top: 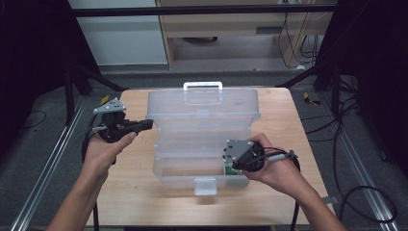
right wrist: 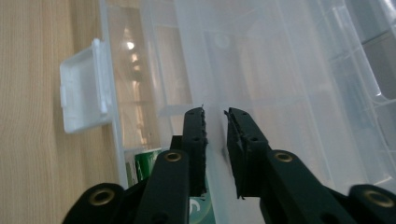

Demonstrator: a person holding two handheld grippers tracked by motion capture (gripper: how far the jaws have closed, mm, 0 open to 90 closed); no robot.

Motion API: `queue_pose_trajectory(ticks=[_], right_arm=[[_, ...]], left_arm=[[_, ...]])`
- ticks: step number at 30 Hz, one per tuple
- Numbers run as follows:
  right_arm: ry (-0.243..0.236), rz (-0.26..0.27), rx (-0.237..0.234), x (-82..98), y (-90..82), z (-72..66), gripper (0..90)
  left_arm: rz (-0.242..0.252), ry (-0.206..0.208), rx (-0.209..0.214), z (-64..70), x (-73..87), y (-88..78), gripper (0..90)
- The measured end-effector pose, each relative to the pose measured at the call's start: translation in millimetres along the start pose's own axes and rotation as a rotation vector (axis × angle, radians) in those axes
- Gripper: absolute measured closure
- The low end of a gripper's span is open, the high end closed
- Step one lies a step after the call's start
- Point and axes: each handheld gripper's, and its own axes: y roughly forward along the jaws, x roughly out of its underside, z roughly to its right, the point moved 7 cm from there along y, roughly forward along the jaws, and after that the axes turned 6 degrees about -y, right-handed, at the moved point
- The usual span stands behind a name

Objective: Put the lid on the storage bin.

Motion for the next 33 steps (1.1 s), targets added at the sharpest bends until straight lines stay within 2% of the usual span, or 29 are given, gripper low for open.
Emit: queue_pose_trajectory(ticks=[1,2,3,4,7,17,20,22,25,27,33], right_arm=[[0.020,0.025,0.010,-3.1,-2.8,1.2,72.9],[0.020,0.025,0.010,-3.1,-2.8,1.2,72.9],[0.051,0.057,0.022,-6.7,-7.6,2.9,71.7],[0.051,0.057,0.022,-6.7,-7.6,2.9,71.7],[0.101,0.083,0.055,-8.3,-15.3,5.5,70.4],[0.128,0.068,0.083,3.0,-23.3,8.4,66.2],[0.143,0.070,0.095,6.0,-27.4,9.8,62.6],[0.157,0.068,0.114,9.7,-32.1,11.1,57.1],[0.169,0.068,0.126,12.7,-35.4,11.9,54.8],[0.187,0.064,0.140,18.2,-40.2,12.6,49.2],[0.220,0.060,0.177,27.7,-48.8,15.4,43.9]], left_arm=[[0.002,-0.004,0.006,0.7,3.1,0.2,90.0],[0.002,-0.004,0.006,0.7,3.1,0.2,90.0],[0.004,-0.003,0.011,1.6,5.7,0.6,90.0],[0.004,-0.003,0.011,1.6,5.7,0.6,90.0],[0.010,-0.008,0.020,3.5,9.4,1.5,90.0],[0.008,-0.005,0.027,5.0,13.3,1.1,90.0],[0.011,-0.005,0.027,5.3,13.7,1.4,90.0],[0.012,-0.005,0.026,5.6,14.4,1.2,90.0],[0.008,-0.004,0.029,6.0,16.5,1.7,90.0],[0.007,-0.003,0.029,6.4,17.7,1.7,90.0],[0.008,0.001,0.028,7.5,20.0,1.5,90.0]])
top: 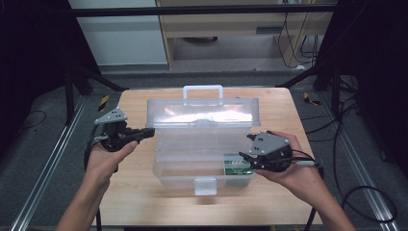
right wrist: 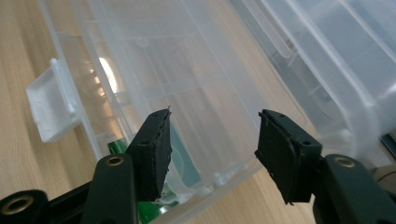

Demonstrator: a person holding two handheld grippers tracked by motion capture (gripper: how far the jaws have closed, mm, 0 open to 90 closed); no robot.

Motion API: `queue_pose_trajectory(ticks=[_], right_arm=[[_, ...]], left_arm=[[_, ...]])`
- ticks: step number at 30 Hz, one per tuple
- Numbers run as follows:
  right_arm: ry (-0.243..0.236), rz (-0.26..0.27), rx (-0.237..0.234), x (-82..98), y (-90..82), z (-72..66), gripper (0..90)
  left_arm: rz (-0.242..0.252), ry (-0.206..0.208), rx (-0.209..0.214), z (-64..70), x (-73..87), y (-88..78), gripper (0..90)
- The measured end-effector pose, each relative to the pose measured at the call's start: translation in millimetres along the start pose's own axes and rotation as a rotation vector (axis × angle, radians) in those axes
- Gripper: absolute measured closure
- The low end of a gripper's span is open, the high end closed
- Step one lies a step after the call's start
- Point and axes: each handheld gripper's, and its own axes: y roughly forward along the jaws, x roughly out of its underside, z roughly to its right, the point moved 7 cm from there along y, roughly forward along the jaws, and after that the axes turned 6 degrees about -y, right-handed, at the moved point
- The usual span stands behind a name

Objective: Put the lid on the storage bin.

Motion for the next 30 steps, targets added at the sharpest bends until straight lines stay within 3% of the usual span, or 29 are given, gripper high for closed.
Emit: queue_pose_trajectory(ticks=[12,16,25,30], right_arm=[[0.074,-0.011,0.071,24.7,-19.0,12.7,38.1],[0.112,-0.036,0.106,41.3,-23.7,20.3,36.1],[0.176,-0.075,0.137,66.9,-21.5,25.5,33.2],[0.203,-0.092,0.146,79.9,-19.0,27.0,33.1]], left_arm=[[-0.008,0.018,-0.003,2.9,8.9,-1.2,90.0],[-0.011,0.023,0.002,4.3,14.3,-1.8,90.0],[-0.035,0.061,-0.018,8.6,25.0,-2.6,90.0],[-0.034,0.055,-0.013,8.6,30.8,-4.9,90.0]])
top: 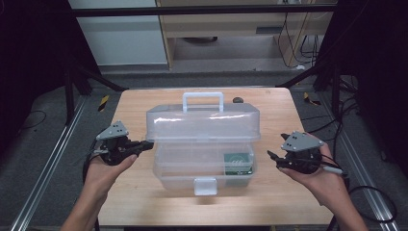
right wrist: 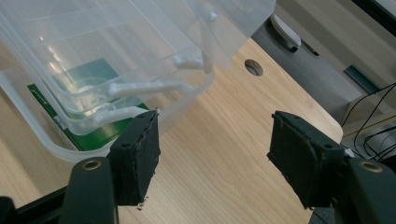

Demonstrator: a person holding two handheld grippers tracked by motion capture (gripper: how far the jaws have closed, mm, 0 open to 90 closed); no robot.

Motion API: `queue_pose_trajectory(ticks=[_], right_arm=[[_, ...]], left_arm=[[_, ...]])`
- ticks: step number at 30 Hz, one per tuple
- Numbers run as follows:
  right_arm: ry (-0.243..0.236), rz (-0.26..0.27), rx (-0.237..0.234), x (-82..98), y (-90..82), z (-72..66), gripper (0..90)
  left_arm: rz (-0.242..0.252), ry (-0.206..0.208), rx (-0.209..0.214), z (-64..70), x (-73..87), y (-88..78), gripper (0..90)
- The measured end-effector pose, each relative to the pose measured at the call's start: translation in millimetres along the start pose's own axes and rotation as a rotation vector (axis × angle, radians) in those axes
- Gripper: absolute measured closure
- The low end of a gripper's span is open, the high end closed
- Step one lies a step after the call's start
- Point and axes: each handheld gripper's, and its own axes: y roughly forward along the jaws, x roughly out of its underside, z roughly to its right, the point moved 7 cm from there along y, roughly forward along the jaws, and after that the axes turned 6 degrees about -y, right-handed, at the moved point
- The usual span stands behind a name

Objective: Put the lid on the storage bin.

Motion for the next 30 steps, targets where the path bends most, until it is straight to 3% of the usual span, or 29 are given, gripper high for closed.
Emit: queue_pose_trajectory(ticks=[23,30], right_arm=[[0.053,-0.034,0.013,20.8,10.2,4.8,32.2],[0.058,-0.041,0.015,26.9,13.6,3.4,32.0]], left_arm=[[0.009,0.001,0.000,5.6,16.2,-1.4,90.0],[0.004,-0.007,0.008,7.3,28.5,-0.7,89.9]])
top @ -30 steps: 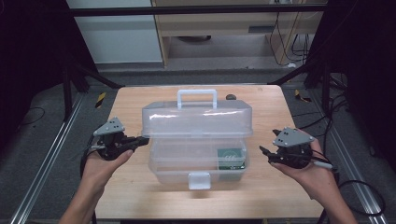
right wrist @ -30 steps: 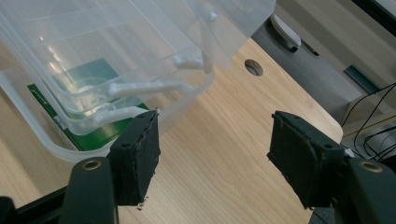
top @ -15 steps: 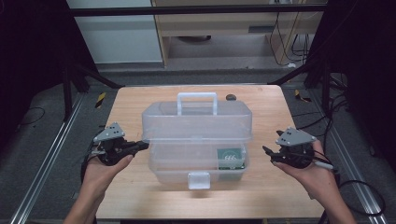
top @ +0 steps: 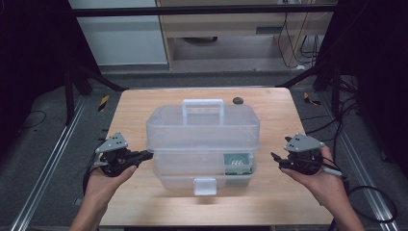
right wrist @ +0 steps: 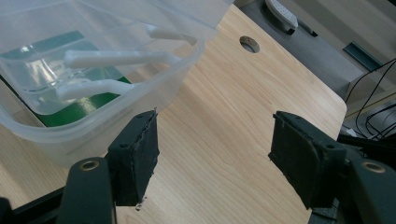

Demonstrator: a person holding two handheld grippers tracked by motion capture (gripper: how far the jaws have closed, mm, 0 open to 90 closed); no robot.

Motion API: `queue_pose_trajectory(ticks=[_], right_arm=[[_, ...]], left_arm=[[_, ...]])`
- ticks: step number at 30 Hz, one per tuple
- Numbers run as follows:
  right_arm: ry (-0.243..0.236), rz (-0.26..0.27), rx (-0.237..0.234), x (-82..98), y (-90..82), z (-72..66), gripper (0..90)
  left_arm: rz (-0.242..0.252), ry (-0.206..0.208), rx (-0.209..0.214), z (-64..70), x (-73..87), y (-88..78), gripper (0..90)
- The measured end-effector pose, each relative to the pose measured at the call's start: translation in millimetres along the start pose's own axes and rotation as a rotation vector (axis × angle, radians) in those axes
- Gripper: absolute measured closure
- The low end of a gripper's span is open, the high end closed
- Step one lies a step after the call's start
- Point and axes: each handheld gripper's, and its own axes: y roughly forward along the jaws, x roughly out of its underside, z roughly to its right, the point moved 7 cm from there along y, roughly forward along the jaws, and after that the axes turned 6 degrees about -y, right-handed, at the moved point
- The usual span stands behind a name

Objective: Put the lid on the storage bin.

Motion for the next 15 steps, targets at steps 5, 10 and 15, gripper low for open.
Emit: queue_pose_trajectory(ticks=[5,10,15], right_arm=[[0.012,-0.005,0.002,4.8,2.3,-0.1,31.3],[0.017,-0.008,0.001,6.8,4.2,-0.5,31.2],[0.025,-0.004,0.008,7.6,5.5,0.8,31.2]], left_arm=[[-0.002,0.002,-0.003,1.7,8.0,-1.2,89.9],[-0.005,-0.006,0.000,2.1,15.3,-1.5,89.9],[-0.016,-0.010,0.002,3.1,21.1,-0.4,89.9]])
